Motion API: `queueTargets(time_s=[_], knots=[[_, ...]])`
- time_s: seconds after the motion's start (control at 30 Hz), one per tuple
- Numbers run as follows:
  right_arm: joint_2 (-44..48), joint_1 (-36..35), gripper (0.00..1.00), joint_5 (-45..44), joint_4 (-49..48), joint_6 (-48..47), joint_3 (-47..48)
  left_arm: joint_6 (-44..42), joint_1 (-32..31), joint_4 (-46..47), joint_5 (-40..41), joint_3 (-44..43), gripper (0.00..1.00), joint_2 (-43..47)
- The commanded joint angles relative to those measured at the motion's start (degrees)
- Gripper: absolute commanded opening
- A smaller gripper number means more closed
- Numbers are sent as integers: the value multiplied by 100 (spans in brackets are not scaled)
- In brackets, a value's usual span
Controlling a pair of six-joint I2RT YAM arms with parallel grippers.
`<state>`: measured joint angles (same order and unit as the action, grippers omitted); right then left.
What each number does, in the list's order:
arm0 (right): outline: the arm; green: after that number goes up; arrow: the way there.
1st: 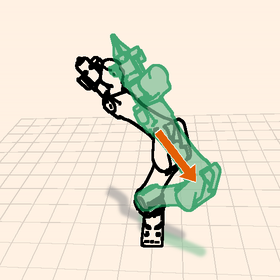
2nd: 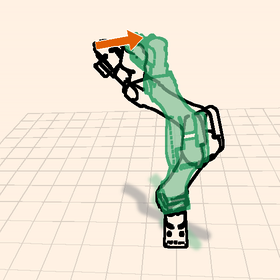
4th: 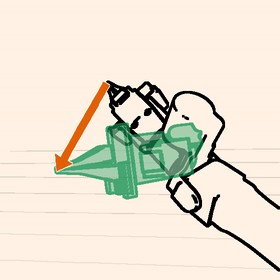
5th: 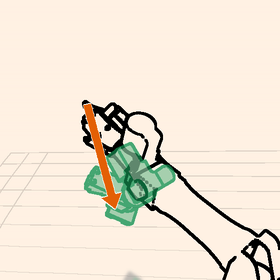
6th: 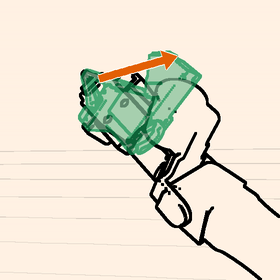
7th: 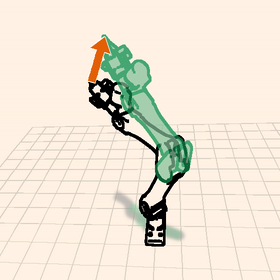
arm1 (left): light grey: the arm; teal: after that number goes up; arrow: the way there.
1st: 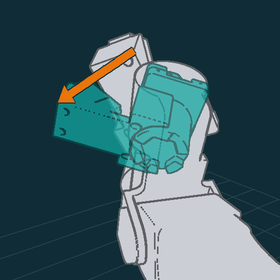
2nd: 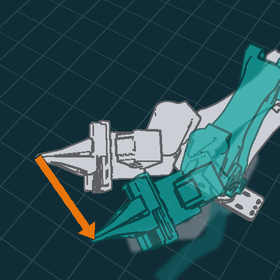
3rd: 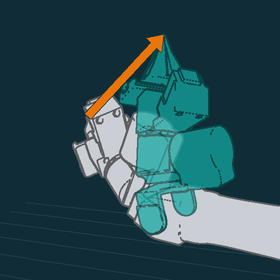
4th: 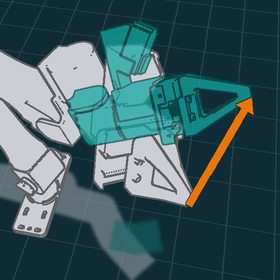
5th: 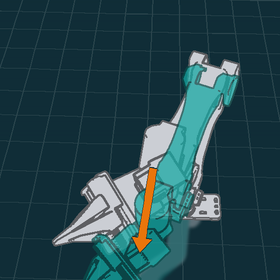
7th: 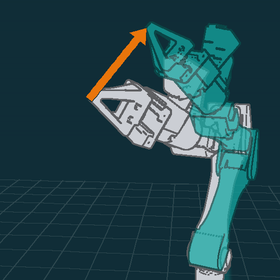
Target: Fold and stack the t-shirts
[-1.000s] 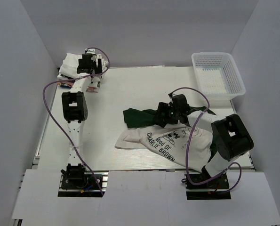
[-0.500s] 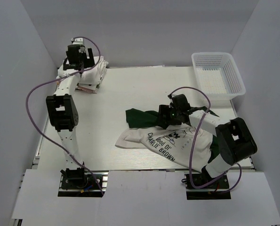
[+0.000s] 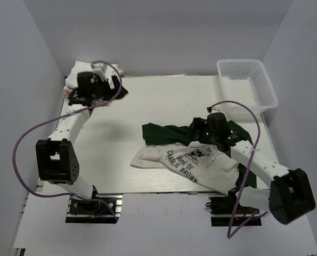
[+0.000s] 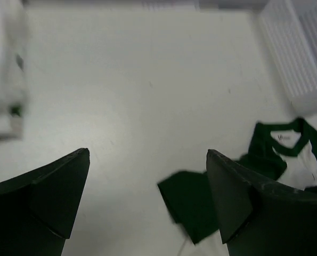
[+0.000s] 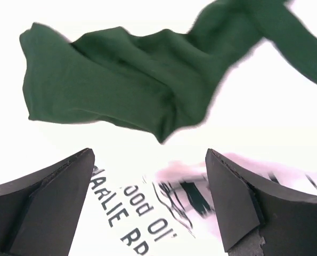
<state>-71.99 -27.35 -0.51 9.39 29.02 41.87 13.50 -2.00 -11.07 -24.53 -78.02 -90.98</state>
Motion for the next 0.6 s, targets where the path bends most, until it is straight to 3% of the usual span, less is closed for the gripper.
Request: queueTargets(time_s=[0.0,0.13,0.27,0.57], knots=[[833,81,90,-905,368,656,-451,505,-579,123,-597,1103,100,133],[1545,230,90,-2013,1089,974,-741,338,-1372,-201,-114,1430,100,-77],[1890,519,90,-2732,1662,1264,-926,232,-2005,-1133,1035,878,100,-1042],[2339,951,90,-3631,2156,1572,-1014,346,-2778,-1872,2488,-187,96,-2713]])
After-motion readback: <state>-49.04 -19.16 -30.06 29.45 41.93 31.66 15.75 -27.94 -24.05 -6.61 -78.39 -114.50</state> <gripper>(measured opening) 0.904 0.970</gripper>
